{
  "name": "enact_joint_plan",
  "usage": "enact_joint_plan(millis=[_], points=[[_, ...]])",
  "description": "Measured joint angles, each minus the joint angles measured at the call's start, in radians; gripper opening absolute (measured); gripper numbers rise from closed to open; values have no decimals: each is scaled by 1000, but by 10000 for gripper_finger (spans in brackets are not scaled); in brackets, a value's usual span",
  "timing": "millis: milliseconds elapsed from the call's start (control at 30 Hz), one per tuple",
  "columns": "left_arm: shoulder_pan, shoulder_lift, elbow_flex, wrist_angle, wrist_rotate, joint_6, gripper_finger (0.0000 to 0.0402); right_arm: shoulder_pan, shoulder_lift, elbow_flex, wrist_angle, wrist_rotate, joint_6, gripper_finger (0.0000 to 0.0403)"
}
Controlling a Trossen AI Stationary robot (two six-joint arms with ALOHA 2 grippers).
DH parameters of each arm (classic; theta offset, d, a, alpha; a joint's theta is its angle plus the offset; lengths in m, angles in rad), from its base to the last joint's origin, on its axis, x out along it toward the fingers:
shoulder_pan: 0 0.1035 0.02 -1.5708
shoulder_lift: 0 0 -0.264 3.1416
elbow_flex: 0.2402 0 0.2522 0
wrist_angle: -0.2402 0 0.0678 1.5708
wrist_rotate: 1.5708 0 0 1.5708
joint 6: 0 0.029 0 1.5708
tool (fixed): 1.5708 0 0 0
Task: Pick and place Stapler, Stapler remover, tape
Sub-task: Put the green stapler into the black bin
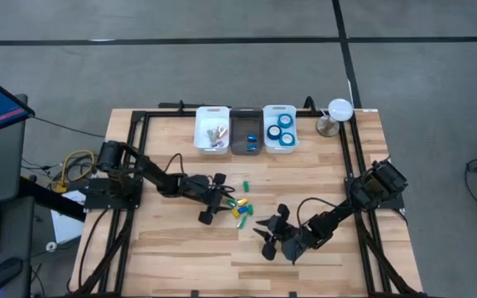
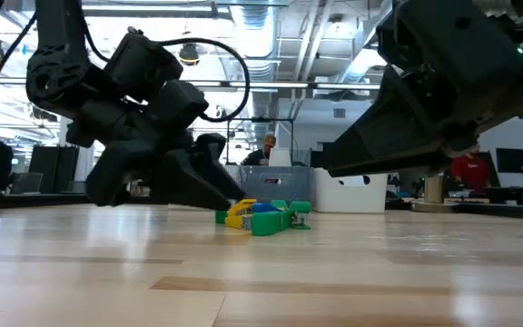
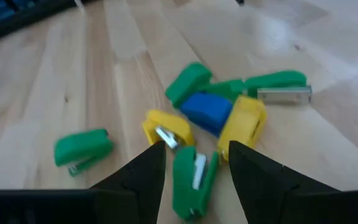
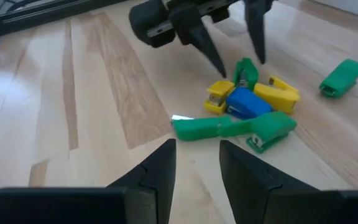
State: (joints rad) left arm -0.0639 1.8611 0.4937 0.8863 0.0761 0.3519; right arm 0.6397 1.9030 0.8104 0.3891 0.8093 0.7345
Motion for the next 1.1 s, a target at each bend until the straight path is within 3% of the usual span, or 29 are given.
enact_joint_plan(millis=[567, 1100], points=[[35, -61, 32, -214, -4, -21, 246, 8, 0, 0, -4, 0, 0, 116], [33, -44, 43, -227, 33, -20, 234, 8, 0, 0, 2, 0, 0, 116]])
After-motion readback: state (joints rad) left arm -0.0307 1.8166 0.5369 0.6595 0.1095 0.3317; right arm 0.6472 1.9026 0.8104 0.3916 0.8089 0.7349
